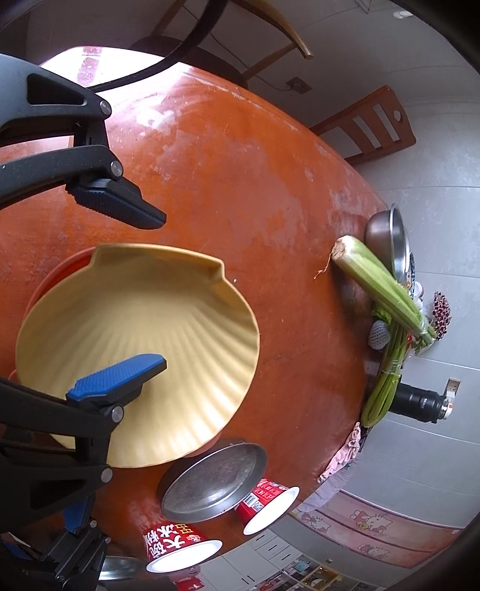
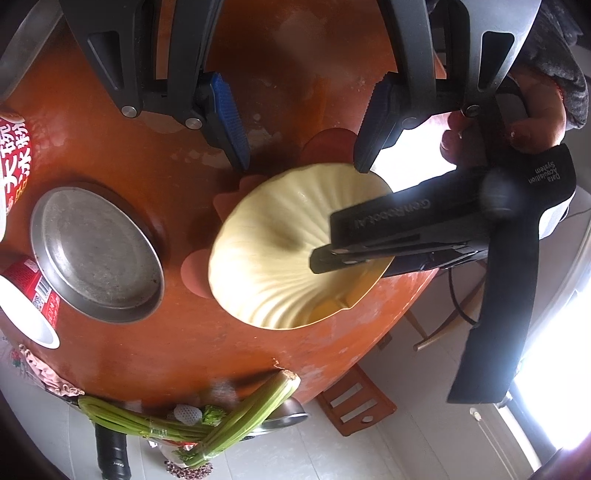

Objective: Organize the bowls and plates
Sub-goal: 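Lower the yellow plate onto the orange plate with the left tool, then open the left tool to release the yellow plate and withdraw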

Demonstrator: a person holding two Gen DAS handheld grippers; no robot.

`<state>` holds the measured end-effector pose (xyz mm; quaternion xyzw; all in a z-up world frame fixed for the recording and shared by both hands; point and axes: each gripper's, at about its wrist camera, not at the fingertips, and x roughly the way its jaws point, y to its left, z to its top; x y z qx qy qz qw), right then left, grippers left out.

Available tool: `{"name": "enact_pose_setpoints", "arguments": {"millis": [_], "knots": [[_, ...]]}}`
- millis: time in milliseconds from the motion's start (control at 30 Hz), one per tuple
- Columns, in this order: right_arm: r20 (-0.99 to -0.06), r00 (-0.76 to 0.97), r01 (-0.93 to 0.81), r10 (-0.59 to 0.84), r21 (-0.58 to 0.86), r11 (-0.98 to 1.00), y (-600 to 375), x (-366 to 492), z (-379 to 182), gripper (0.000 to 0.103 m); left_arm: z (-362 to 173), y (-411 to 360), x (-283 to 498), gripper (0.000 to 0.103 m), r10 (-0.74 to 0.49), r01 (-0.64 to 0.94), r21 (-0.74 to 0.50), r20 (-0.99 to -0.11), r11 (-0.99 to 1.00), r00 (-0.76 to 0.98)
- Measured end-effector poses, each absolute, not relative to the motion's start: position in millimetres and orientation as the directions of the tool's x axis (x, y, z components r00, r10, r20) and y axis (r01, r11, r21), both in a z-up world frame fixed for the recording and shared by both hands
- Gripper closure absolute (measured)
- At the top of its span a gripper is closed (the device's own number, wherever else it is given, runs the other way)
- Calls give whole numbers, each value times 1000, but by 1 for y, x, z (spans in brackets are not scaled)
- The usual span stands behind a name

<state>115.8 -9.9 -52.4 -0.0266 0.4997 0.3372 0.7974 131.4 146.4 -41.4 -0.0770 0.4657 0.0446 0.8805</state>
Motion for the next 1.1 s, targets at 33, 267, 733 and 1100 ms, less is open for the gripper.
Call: {"name": "enact_pose_setpoints", "arguments": {"millis": [33,267,733,1100], "knots": [[-814,276,-563,511,294,772,-12,115,-51,43,-39,147,130,33,12,-155,-92,-824,984,566],[-796,302,-566,525,294,770,-29,112,-38,43,-23,138,120,33,28,-162,-84,-810,983,586],[-740,401,-540,540,285,792,-94,108,0,43,16,73,117,33,26,-99,-46,-782,994,622],[-719,466,-510,515,256,821,-158,134,25,43,22,20,134,33,1,-50,-38,-788,998,615]]}}
